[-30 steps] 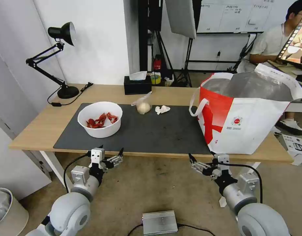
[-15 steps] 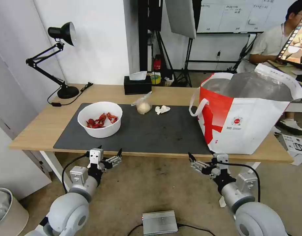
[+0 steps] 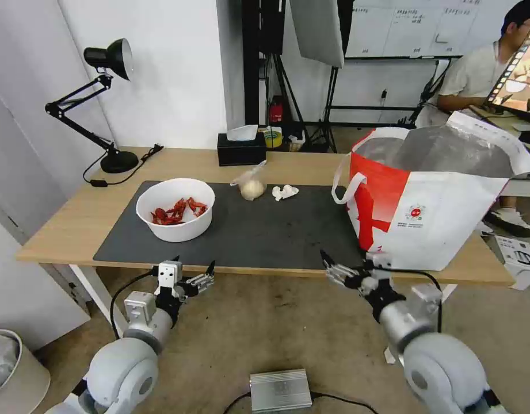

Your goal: Pick up the trash from the table and place it into the takeout bag.

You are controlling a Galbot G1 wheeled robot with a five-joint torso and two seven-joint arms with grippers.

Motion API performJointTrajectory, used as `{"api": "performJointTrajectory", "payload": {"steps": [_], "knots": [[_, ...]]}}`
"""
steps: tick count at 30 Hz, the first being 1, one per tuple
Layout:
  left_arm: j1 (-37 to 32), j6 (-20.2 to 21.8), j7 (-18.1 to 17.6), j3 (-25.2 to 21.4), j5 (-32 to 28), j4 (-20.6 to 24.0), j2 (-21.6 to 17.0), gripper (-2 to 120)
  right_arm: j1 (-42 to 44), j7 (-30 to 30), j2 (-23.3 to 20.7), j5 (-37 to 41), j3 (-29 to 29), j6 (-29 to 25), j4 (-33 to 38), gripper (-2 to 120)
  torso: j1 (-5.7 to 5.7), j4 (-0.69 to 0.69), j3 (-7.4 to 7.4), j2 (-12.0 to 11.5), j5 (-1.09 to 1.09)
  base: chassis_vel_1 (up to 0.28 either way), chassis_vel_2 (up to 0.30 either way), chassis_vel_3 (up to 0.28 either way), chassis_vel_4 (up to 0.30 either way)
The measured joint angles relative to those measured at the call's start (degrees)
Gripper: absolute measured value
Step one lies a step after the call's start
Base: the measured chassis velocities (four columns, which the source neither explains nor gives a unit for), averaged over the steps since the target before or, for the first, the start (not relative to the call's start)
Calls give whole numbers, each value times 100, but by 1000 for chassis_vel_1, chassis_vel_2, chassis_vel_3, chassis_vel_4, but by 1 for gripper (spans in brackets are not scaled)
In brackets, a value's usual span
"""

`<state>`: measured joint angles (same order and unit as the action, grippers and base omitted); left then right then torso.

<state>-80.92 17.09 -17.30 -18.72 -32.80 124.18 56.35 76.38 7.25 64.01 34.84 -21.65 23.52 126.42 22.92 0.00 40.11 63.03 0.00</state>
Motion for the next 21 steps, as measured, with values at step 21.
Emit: {"api": "performJointTrajectory", "payload": {"steps": [21], "knots": [[-179,0,-9,-104,66,17,92,100,-2711,797,23,579,1486,637,-1610,100,0,1,0,-1,0,0,0,0,0]]}}
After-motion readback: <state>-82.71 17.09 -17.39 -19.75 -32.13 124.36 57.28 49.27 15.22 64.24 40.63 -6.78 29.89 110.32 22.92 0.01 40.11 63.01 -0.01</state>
